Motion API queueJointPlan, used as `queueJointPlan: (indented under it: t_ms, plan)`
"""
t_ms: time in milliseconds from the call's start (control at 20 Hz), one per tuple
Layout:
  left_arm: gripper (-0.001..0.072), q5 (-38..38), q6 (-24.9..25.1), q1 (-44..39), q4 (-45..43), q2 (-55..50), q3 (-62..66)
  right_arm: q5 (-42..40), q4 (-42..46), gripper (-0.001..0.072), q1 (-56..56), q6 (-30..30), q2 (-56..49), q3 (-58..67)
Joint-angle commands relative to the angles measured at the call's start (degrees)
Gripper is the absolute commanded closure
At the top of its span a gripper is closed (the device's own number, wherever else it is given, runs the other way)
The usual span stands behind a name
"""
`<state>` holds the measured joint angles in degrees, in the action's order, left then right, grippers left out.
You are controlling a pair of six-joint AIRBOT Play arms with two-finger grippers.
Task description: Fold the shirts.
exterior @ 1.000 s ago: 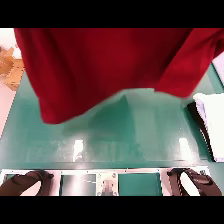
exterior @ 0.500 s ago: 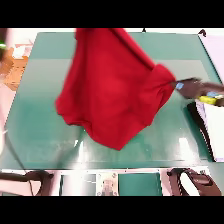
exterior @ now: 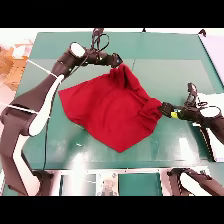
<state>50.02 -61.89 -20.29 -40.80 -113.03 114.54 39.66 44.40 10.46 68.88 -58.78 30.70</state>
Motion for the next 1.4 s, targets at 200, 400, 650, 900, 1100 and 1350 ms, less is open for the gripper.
queueJointPlan:
  t_ms: [200, 400, 650, 900, 1100, 1350]
  plan:
    - [0.0133, 43.6, -24.6, 16.9, -6.8, 5.4, 0.1, 12.2, 4.3, 0.0237, 14.8, -0.6, -4.1, 10.4]
    - [0.0133, 40.7, -25.7, 18.0, -25.9, 17.2, -17.8, 16.0, 4.1, 0.0198, 17.8, -0.6, -8.5, 18.4]
    - [0.0132, 23.3, -25.7, 21.6, -28.0, 29.4, -48.4, 20.9, 3.8, 0.0220, 15.7, -1.4, -18.1, 26.8]
    - [0.0133, 0.8, -23.9, 28.3, -19.2, 28.8, -57.5, 25.4, 3.2, 0.0219, 5.8, -2.0, -30.6, 42.2]
    - [0.0134, -7.1, -18.3, 28.3, -8.7, 21.5, -54.8, 25.7, 2.6, 0.0214, -1.4, 0.5, -39.1, 53.0]
    - [0.0613, -8.0, -10.4, 28.3, 0.3, 17.0, -50.0, 29.9, 2.6, 0.0154, -6.1, 1.4, -50.9, 67.1]
